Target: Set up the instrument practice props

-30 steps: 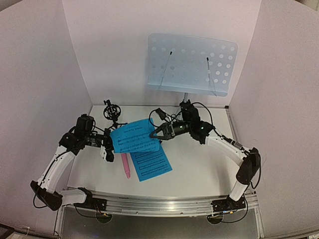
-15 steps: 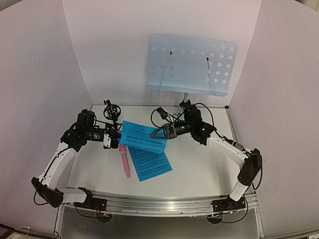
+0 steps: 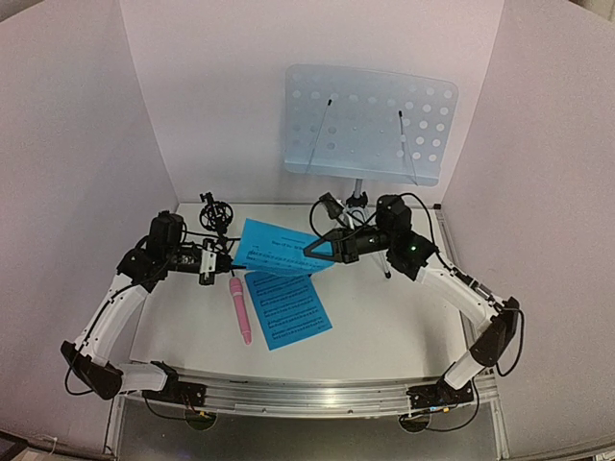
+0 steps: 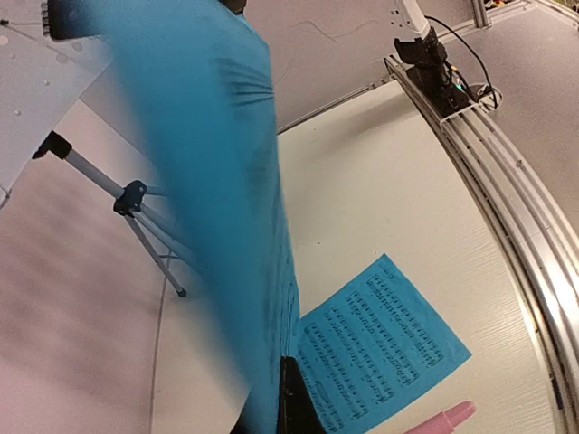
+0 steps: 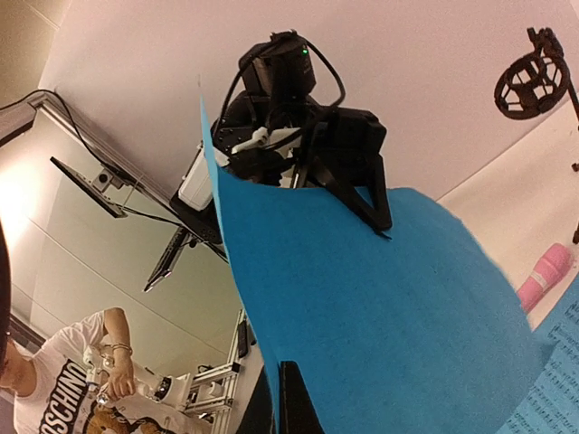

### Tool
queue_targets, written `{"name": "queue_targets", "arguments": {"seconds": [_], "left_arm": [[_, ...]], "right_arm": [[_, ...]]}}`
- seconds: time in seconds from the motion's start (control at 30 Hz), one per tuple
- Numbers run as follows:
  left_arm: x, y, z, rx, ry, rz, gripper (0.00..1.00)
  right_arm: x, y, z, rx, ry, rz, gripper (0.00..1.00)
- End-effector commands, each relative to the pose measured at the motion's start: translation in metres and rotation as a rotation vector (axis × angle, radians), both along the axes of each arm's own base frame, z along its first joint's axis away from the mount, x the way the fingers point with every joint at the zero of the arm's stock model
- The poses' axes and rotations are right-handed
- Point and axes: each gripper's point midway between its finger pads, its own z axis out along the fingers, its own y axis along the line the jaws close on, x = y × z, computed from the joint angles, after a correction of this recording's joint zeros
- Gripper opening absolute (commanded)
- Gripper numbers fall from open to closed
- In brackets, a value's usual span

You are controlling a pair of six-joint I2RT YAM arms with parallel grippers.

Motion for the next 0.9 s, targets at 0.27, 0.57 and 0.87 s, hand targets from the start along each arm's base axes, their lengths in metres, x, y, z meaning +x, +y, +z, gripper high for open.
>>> {"name": "queue_targets", "arguments": {"seconds": [0.27,0.57,0.87], "left_arm": [[0.005,-0.012,0.038,-0.113,0.297,0.05,0.83],[0.022,-0.03,0.114,-0.292,0.452,0.017,0.94],[0.035,-0.043,0.131,-0.302,0.541,-0.024,0.81]], "right_arm": [[-0.003,-0.035,0.078,0.02,-0.474,-0.136,0.0],[-0.007,-0.038,0.086,-0.047,-0.706,-0.061,0.0],[0.006,-0.04,0.089,-0.084,-0.841,-0.118,0.0]]}}
